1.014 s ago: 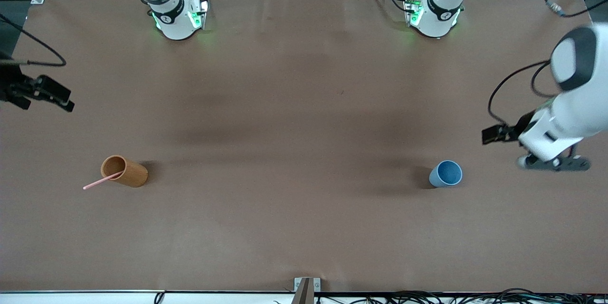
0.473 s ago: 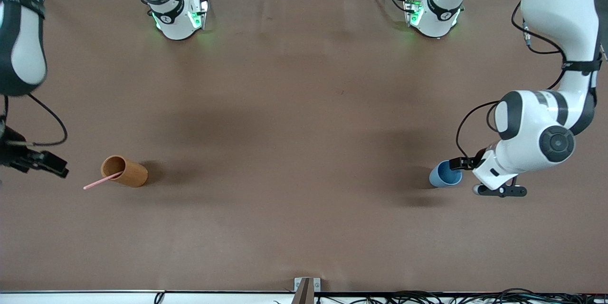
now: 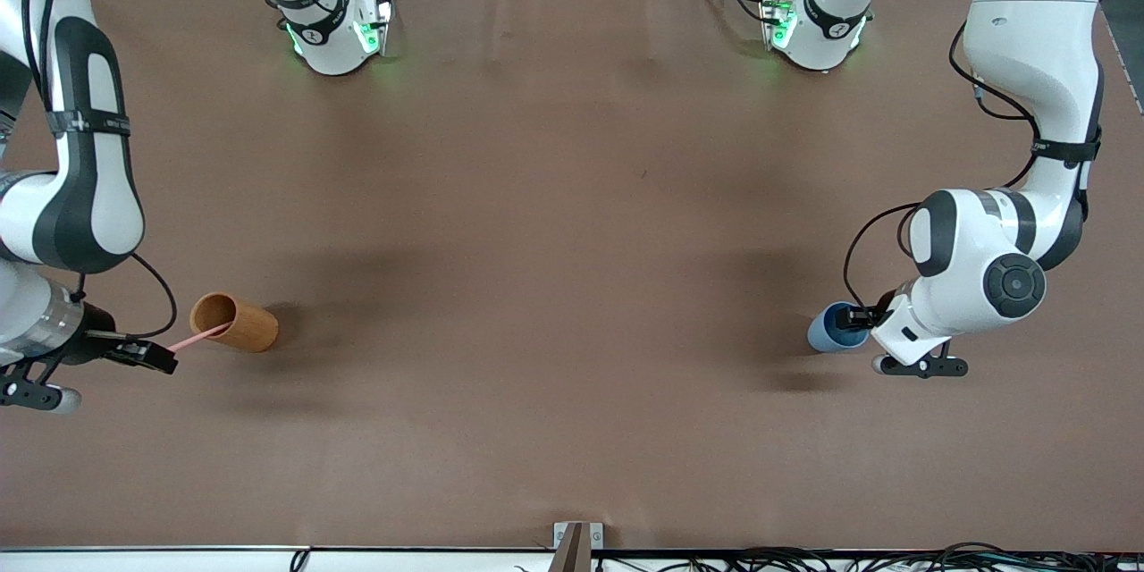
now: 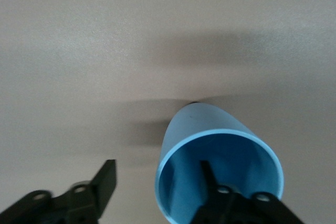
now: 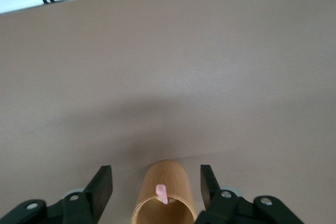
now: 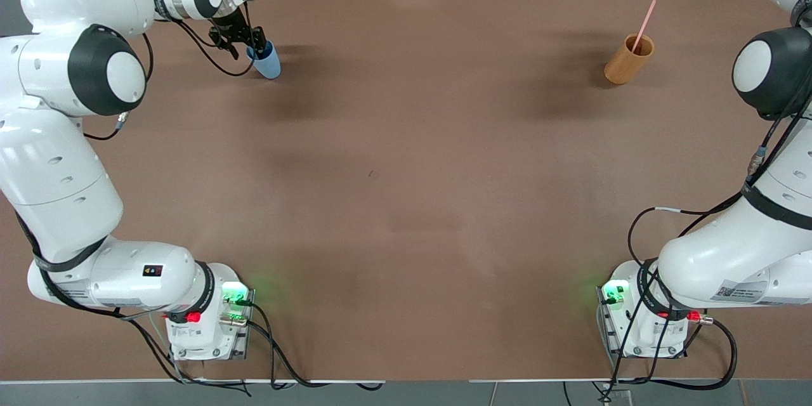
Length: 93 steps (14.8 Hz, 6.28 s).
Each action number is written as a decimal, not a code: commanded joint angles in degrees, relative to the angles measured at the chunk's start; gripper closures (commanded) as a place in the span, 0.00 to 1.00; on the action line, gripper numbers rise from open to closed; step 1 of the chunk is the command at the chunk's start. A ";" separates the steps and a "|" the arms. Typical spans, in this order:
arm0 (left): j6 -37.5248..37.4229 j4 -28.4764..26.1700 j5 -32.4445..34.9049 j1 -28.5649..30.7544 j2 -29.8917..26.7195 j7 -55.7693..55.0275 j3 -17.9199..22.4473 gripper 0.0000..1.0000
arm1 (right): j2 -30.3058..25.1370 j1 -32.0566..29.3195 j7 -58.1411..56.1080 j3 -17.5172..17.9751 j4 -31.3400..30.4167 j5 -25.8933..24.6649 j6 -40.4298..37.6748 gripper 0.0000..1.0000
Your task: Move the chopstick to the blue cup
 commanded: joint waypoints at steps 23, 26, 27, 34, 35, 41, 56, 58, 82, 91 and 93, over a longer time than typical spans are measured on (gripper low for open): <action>-5.71 12.91 5.48 -16.46 3.48 -64.20 -21.46 1.00 | -7.00 0.01 -1.58 0.27 -1.59 0.73 -3.06 0.94; -3.86 14.75 7.50 -19.81 7.08 -68.52 -21.29 1.00 | -12.88 0.53 -2.73 0.89 -1.41 -0.15 -7.62 0.94; -3.77 14.76 8.55 -19.82 7.52 -68.96 -21.29 1.00 | -14.64 1.58 -2.73 1.24 -1.41 -0.85 -7.89 0.94; -0.34 14.58 11.81 -19.90 10.69 -70.55 -21.37 0.98 | -17.74 1.24 3.23 15.20 -1.59 -1.38 -8.24 0.96; -0.34 14.58 12.07 -19.90 11.13 -70.55 -21.37 0.96 | -17.65 1.24 4.90 18.00 -1.42 -1.38 -7.64 0.96; -0.51 14.67 13.31 -19.20 9.91 -70.02 -21.37 0.00 | -17.04 1.86 19.23 33.30 -1.50 -1.47 -4.03 0.98; -32.05 14.23 -3.39 -10.51 -21.38 -11.88 3.05 0.00 | -5.61 15.92 28.74 36.66 -3.96 -14.81 13.73 0.96; -34.78 14.23 -3.30 -6.66 -23.84 -4.49 3.41 0.00 | -4.91 16.27 28.91 36.66 -4.14 -15.53 13.90 0.96; -39.36 13.44 1.09 -2.50 -29.48 3.10 -0.28 0.00 | 3.71 19.17 36.73 34.82 -5.81 -26.35 25.24 0.00; -39.36 14.93 1.35 -2.33 -28.60 3.54 -0.28 0.00 | -12.45 8.03 36.56 34.82 -4.93 -25.73 8.30 0.00; -39.36 14.93 1.09 -2.24 -28.60 3.63 -0.28 0.00 | -15.61 4.68 36.47 34.90 -4.76 -25.38 2.34 0.00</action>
